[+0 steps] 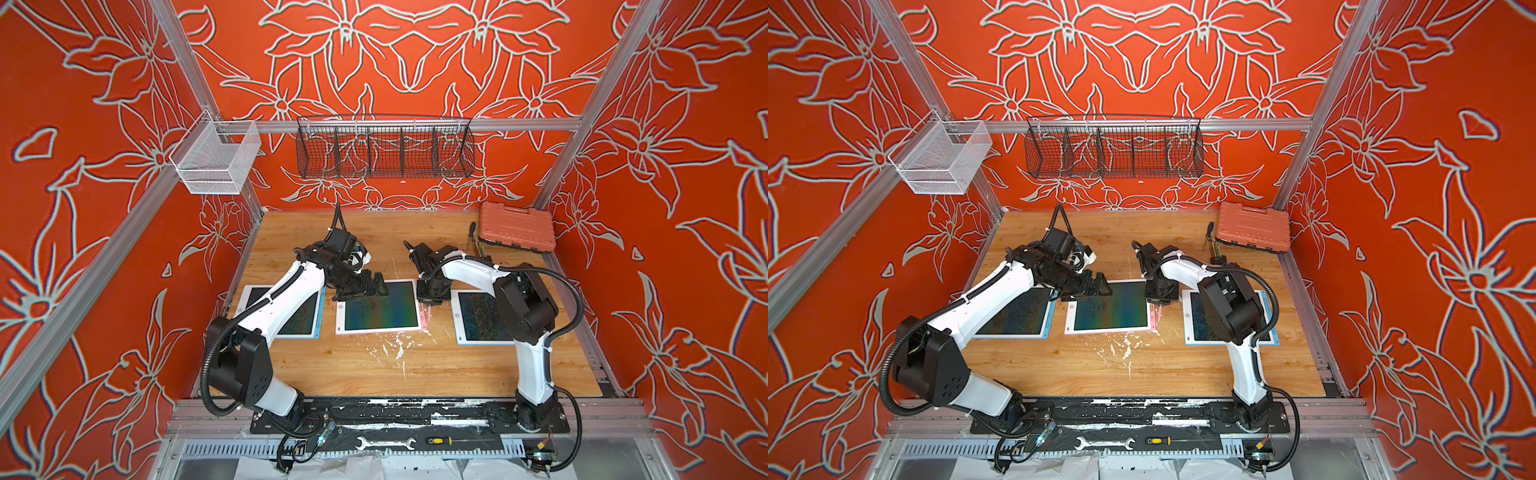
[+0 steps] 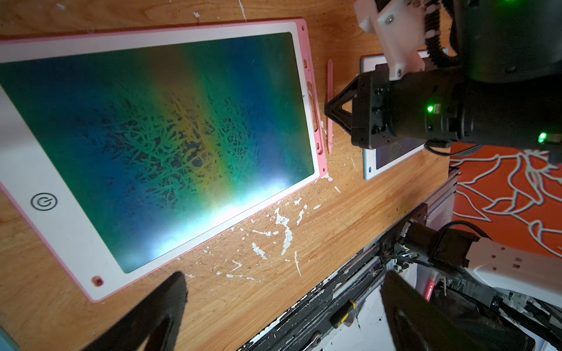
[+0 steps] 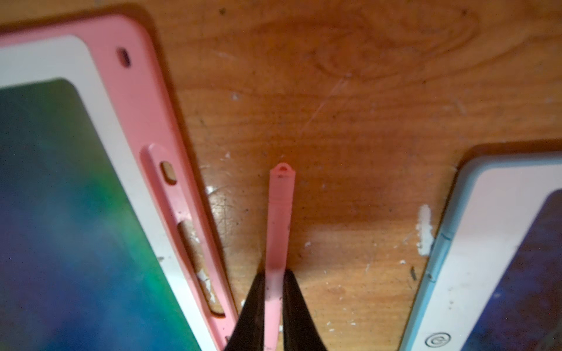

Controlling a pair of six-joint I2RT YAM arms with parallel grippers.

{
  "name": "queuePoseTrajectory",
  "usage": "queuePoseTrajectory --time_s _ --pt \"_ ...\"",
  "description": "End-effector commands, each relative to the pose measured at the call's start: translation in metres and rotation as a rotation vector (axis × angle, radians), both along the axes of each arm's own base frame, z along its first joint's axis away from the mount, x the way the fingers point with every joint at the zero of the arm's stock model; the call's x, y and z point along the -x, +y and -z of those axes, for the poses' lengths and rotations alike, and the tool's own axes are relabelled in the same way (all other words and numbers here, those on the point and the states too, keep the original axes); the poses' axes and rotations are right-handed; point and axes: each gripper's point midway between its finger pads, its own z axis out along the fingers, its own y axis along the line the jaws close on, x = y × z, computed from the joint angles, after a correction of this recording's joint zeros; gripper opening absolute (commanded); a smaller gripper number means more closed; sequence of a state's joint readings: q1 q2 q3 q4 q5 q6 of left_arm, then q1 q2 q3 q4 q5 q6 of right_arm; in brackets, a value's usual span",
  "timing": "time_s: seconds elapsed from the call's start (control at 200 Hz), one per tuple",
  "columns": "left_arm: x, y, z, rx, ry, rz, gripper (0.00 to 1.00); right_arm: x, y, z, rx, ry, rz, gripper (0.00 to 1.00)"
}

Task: Place the stylus back onto the writing tablet
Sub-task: Pick up the stylus from the center of the board.

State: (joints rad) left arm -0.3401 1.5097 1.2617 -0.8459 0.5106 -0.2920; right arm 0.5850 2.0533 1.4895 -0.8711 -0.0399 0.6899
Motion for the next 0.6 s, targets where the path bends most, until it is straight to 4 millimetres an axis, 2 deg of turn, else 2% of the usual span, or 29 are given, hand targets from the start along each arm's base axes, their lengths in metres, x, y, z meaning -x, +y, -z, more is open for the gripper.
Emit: queuePoseTrajectory --time_s 0.0,0.38,0.595 --pt "-0.0010 -0.0005 -0.0045 0.012 -0.001 0.005 0.97 0.0178 -0.0122 0.0225 0.080 0.078 0.004 0.14" --pt "-0.0027 -0.0018 -0.0053 0.016 0.004 0.004 0.97 0.0167 -0.0111 0.0226 0.074 0.076 0.003 0.06" --pt "-0.0013 -0.0011 -0.0055 0.016 0.005 0.000 0.97 0.0144 -0.0116 0.0160 0.074 0.058 -0.005 0.05"
